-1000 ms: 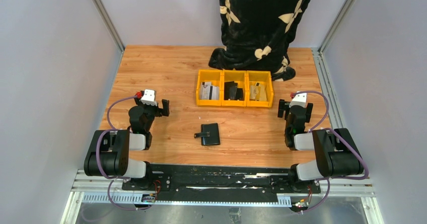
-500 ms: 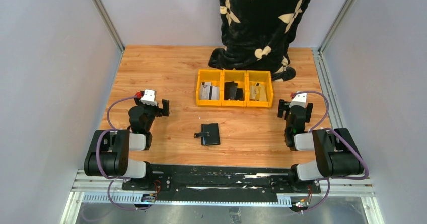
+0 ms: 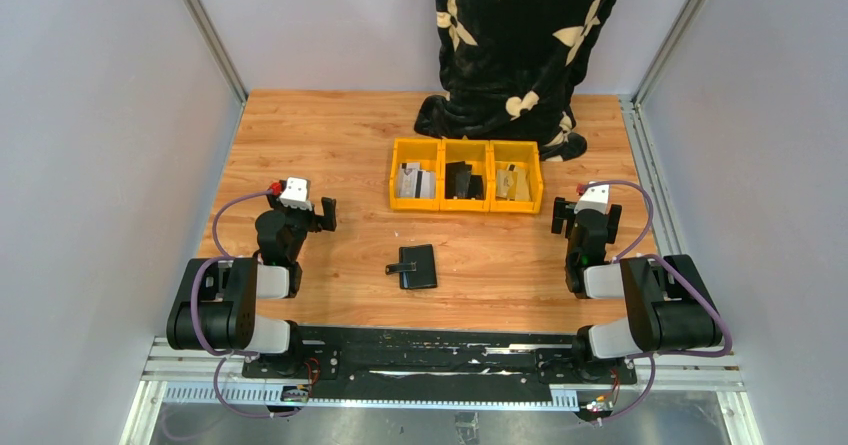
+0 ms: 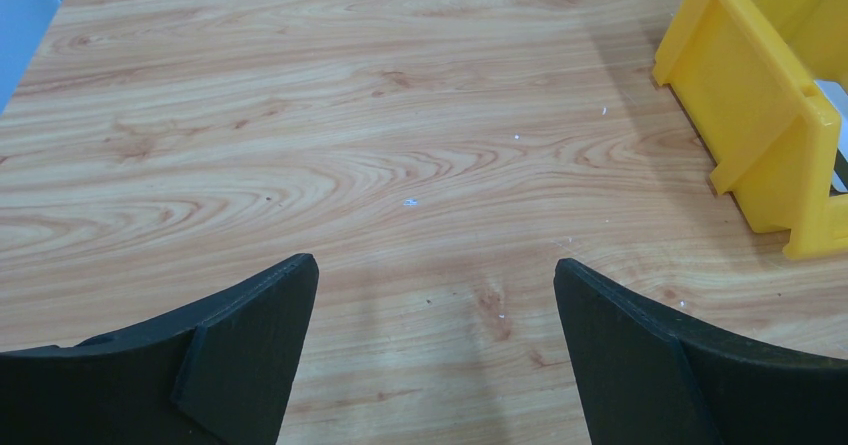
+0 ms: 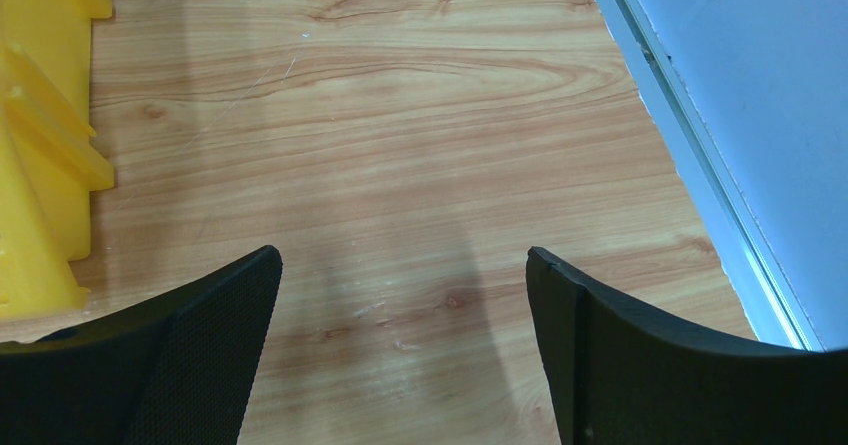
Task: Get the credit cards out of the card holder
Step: Reset both arms
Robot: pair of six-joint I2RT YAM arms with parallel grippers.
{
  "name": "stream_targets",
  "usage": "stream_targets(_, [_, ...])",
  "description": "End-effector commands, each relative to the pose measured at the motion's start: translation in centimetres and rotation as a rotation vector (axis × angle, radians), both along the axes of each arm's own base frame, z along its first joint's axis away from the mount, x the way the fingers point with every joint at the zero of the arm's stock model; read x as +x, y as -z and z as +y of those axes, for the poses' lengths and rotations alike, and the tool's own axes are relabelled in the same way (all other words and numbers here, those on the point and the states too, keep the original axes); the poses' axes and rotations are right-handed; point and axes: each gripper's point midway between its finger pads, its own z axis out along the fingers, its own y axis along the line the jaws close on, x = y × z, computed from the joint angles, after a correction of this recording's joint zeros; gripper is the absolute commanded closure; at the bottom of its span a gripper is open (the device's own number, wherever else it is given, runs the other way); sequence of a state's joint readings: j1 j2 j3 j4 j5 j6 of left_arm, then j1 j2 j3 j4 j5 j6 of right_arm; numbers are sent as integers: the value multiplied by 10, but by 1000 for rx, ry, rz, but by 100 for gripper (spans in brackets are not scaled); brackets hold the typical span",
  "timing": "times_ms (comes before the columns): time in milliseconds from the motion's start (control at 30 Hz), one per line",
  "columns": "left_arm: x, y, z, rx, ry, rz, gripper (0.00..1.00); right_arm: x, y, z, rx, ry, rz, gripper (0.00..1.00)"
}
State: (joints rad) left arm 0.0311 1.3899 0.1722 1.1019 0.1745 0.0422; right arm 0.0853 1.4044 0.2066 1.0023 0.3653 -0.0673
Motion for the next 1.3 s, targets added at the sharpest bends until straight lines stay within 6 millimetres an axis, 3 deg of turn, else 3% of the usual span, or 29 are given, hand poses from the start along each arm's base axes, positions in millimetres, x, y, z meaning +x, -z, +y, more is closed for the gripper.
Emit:
stream_targets(0, [4, -10, 2, 17, -7, -34, 0, 7, -11, 1, 0, -5, -38, 5])
stream_targets(333, [5, -11, 2, 18, -8, -35, 0, 8, -12, 1, 0, -3, -40, 5])
stream_targets(500, [4, -10, 2, 17, -8, -32, 0, 10, -9, 5, 45, -79, -36, 5])
stream_targets(567, [4, -10, 2, 17, -7, -34, 0, 15, -7, 16, 30, -148, -15, 5])
stream_targets(700, [4, -10, 2, 16, -8, -33, 0, -4, -14, -9, 59, 25, -100, 5])
stream_targets(767, [4, -10, 2, 17, -8, -33, 0, 0, -13, -1, 50, -33, -84, 5])
stream_targets(833, [4, -10, 2, 17, -9, -33, 0, 19, -9, 31, 13, -247, -18, 5])
stream_targets(1267, [4, -10, 2, 17, -8, -33, 0, 17, -7, 23, 19, -196, -13, 4])
